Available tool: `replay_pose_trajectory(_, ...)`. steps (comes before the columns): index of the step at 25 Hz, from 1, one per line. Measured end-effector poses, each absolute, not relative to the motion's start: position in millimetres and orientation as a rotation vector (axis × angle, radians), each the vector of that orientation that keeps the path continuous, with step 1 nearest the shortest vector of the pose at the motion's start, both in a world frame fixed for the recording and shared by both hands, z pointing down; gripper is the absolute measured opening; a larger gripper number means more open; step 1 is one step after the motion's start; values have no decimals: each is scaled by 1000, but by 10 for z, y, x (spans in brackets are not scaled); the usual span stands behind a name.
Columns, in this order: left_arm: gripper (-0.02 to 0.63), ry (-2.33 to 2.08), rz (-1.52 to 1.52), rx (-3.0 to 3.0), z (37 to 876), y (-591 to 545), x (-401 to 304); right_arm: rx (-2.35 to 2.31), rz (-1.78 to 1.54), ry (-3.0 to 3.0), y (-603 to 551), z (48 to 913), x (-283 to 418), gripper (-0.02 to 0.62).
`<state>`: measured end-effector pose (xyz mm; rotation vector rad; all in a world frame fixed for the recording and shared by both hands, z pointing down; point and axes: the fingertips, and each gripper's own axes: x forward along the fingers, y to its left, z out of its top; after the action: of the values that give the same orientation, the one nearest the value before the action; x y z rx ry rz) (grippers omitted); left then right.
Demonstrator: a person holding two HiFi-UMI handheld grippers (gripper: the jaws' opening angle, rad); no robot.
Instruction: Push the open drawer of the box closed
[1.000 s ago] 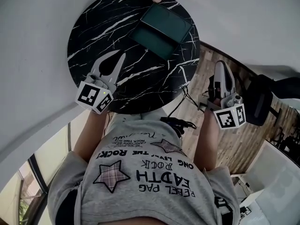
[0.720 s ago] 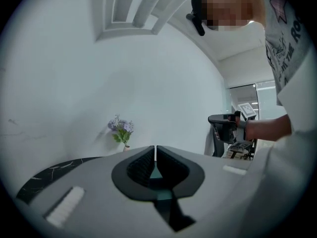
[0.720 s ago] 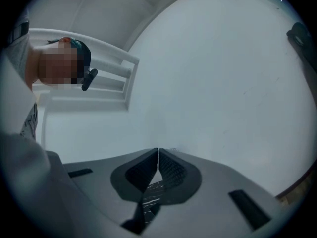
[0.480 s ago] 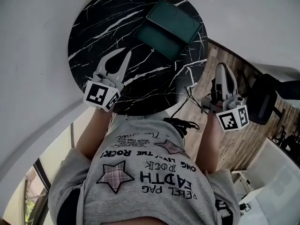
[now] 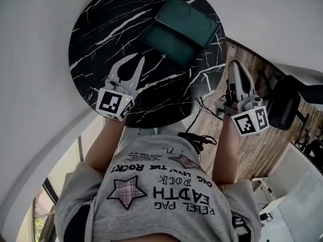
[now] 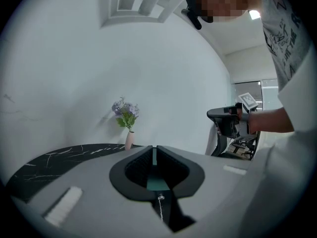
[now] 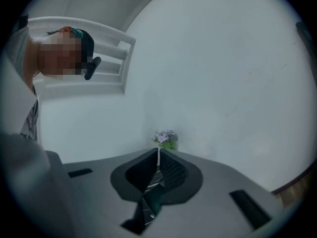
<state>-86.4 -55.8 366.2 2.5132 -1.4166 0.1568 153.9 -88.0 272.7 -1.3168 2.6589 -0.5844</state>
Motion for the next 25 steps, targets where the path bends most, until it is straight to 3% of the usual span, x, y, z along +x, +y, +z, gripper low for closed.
replay_pose_trajectory(19, 9, -1453, 234, 2448, 4116, -652, -855, -1667, -668, 2689, -1925, 3857, 1690, 15)
replay_pose_trajectory(22, 9, -1460, 236, 2445, 4124, -636, -871, -1712, -756, 2720, -2108, 4195, 1682, 76)
replay_pose_trajectory(25, 9, -1467, 236, 2440, 4132, -639, -886, -1764, -793, 2781, -2213, 4465, 1649, 86)
